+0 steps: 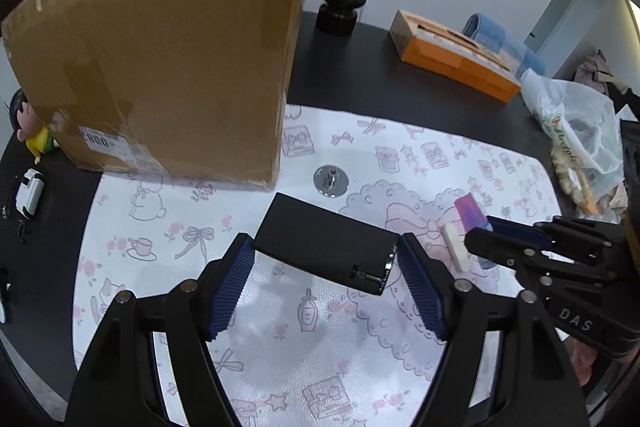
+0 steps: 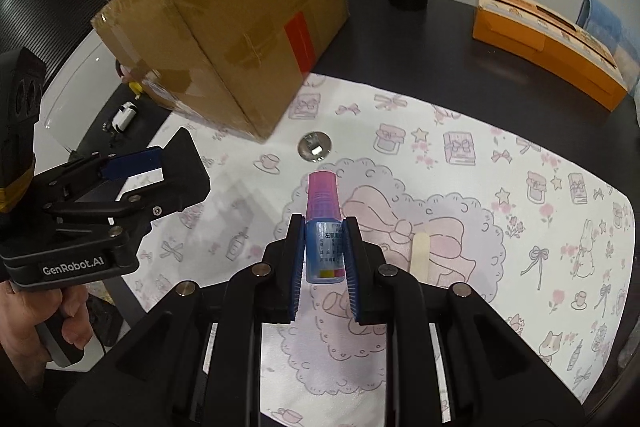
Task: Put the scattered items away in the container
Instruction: 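Lift and carry the phone and blue bottle with both tools over the box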
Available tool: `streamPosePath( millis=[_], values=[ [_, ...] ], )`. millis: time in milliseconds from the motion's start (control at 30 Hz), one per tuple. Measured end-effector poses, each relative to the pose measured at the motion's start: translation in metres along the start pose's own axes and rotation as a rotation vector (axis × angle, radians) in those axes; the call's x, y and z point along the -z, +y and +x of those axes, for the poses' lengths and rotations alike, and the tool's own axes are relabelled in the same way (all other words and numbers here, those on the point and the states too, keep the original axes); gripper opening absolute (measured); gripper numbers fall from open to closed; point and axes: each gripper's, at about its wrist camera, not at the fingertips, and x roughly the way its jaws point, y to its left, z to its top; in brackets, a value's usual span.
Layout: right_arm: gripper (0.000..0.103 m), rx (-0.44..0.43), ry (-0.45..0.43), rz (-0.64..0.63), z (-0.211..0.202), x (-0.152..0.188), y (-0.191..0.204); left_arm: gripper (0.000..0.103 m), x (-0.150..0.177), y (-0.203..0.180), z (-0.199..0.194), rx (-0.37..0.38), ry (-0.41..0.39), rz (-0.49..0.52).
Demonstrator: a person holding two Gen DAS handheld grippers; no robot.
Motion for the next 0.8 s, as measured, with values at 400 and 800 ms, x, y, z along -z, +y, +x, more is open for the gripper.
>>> streamPosePath(
  millis=[400, 800],
  values=[
    [0.019, -0.063, -0.081, -0.066, -0.073, -0.052, 0.041, 0.072, -0.032, 0.009, -0.083, -0.025, -0.115, 0.023],
    [0.019, -0.078, -0.139, -0.193, -0.112, -0.116, 0.099, 0.072, -0.084, 0.023, -0.144, -0.043, -0.231, 0.017]
  ],
)
